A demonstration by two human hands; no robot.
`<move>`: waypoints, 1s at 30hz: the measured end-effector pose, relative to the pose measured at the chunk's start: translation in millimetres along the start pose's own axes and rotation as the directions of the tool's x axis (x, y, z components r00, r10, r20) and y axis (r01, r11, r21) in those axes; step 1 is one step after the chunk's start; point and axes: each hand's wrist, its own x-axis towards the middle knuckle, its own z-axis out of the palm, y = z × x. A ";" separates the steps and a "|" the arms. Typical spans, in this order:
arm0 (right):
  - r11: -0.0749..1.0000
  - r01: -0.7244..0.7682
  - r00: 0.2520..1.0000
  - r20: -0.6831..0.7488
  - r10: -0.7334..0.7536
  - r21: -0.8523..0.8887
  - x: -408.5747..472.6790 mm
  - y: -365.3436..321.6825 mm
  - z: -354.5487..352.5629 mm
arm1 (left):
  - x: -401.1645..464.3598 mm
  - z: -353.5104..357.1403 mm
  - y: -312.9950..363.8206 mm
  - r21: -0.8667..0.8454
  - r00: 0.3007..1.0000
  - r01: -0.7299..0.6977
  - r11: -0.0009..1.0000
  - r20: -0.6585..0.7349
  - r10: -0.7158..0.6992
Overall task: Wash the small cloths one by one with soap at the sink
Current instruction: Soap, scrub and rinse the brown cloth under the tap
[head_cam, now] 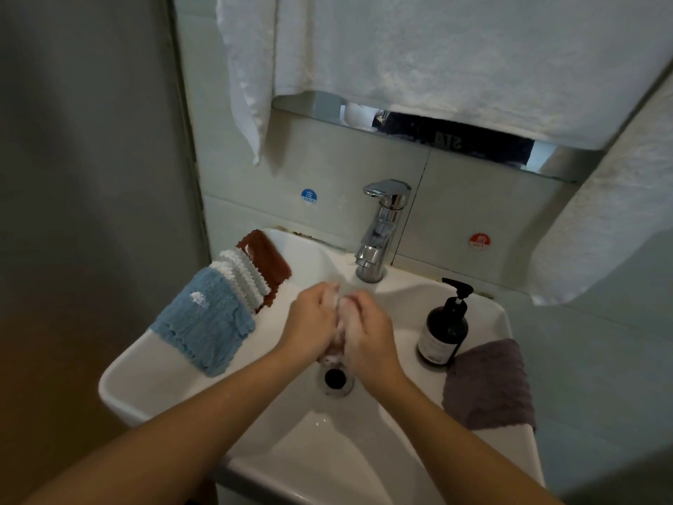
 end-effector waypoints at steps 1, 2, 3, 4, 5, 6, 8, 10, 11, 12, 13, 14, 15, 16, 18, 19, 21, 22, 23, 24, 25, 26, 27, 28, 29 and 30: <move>0.998 -0.039 0.992 -0.118 0.046 0.057 5.6 -2.3 3.2 | -5.3 6.7 3.0 -0.021 1.000 0.007 1.000 0.023 -0.006; 0.995 -0.079 0.968 -0.235 0.093 0.068 11.5 -4.8 4.0 | -9.9 11.7 6.2 -0.042 0.999 -0.002 0.999 0.044 0.003; 0.992 -0.122 0.944 -0.304 0.126 0.033 16.0 -4.8 3.1 | -12.3 14.1 8.4 -0.053 0.998 -0.027 0.998 0.057 0.030; 0.988 -0.152 0.942 -0.305 0.141 -0.015 16.4 -2.2 2.5 | -11.9 13.9 10.4 -0.059 0.997 -0.056 0.997 0.050 0.059; 0.986 -0.158 0.960 -0.240 0.141 -0.053 12.8 1.7 3.7 | -8.4 11.4 10.8 -0.055 0.997 -0.072 0.996 0.020 0.073; 0.988 -0.144 0.980 -0.143 0.135 -0.059 6.0 3.2 6.7 | -4.6 7.5 11.9 -0.052 0.997 -0.073 0.996 -0.024 0.072; 0.991 -0.131 0.991 -0.003 0.131 -0.021 -7.3 3.0 10.8 | -0.4 3.1 12.4 -0.017 0.995 -0.066 0.998 -0.074 0.064; 0.989 -0.142 0.987 -0.071 0.144 0.036 -2.2 0.7 6.9 | -5.9 4.9 13.3 0.057 0.997 -0.076 0.995 0.008 0.076; 0.978 -0.184 0.964 -0.175 0.200 0.101 5.9 0.8 3.2 | -10.8 8.4 14.2 0.057 0.992 -0.098 0.994 0.083 0.093; 0.955 -0.231 0.923 -0.269 0.276 0.187 12.8 -0.7 -0.6 | -15.4 12.3 16.0 0.023 0.981 -0.121 0.992 0.159 0.115; 0.930 -0.268 0.885 -0.318 0.341 0.251 16.2 1.4 -2.6 | -18.0 14.6 17.4 -0.016 0.968 -0.140 0.990 0.206 0.140; 0.919 -0.295 0.874 -0.314 0.370 0.262 14.9 1.5 -1.5 | -15.8 14.8 18.6 -0.048 0.967 -0.151 0.987 0.202 0.157; 0.924 -0.317 0.895 -0.257 0.366 0.214 9.4 0.8 1.8 | -9.6 13.5 17.8 -0.055 0.975 -0.154 0.987 0.152 0.161; 0.933 -0.316 0.925 -0.161 0.344 0.174 2.2 -0.2 6.3 | -1.6 11.4 15.1 -0.039 0.986 -0.148 0.988 0.077 0.150; 0.941 -0.275 0.959 -0.007 0.282 0.196 -8.3 -5.2 12.0 | 8.3 5.3 6.6 0.057 0.992 -0.118 0.991 -0.040 0.121; 0.932 -0.239 0.969 0.011 0.246 0.271 -8.2 -9.4 10.9 | 7.8 3.7 1.1 0.099 0.993 -0.109 0.989 -0.040 0.113; 0.924 -0.142 0.964 -0.163 0.211 0.355 4.1 -16.5 5.1 | -3.7 7.1 -2.7 0.097 0.989 -0.127 0.987 0.091 0.118; 0.933 -0.134 0.933 -0.276 0.233 0.333 12.8 -18.8 0.9 | -10.0 11.8 -0.8 0.051 0.980 -0.134 0.990 0.156 0.124; 0.945 -0.163 0.898 -0.356 0.261 0.282 19.9 -17.4 -1.8 | -14.1 15.8 2.0 -0.021 0.975 -0.124 0.992 0.184 0.126; 0.954 -0.203 0.879 -0.388 0.276 0.221 24.5 -10.6 -2.3 | -14.4 17.9 4.4 -0.123 0.977 -0.088 0.988 0.182 0.110; 0.958 -0.257 0.882 -0.374 0.286 0.127 26.1 -5.9 -2.5 | -13.2 17.6 7.3 -0.228 0.981 -0.041 0.973 0.176 0.083; 0.953 -0.302 0.905 -0.311 0.290 0.009 25.1 -1.5 -2.7 | -10.3 16.5 7.7 -0.303 0.985 -0.008 0.953 0.164 0.061; 0.946 -0.317 0.931 -0.214 0.297 -0.069 21.9 2.6 -3.2 | -6.8 14.0 7.6 -0.322 0.989 -0.010 0.947 0.134 0.056; 0.944 -0.323 0.943 -0.108 0.314 -0.072 17.8 4.9 -2.9 | -1.6 11.7 4.3 -0.292 0.994 -0.044 0.955 0.082 0.071; 0.941 -0.337 0.941 0.005 0.337 0.013 11.6 1.6 -3.3 | 1.8 9.8 0.4 -0.239 0.995 -0.088 0.967 0.024 0.096; 0.922 -0.356 0.934 0.103 0.343 0.155 6.7 -2.0 -3.5 | 2.9 8.2 -2.6 -0.193 0.993 -0.114 0.974 -0.028 0.111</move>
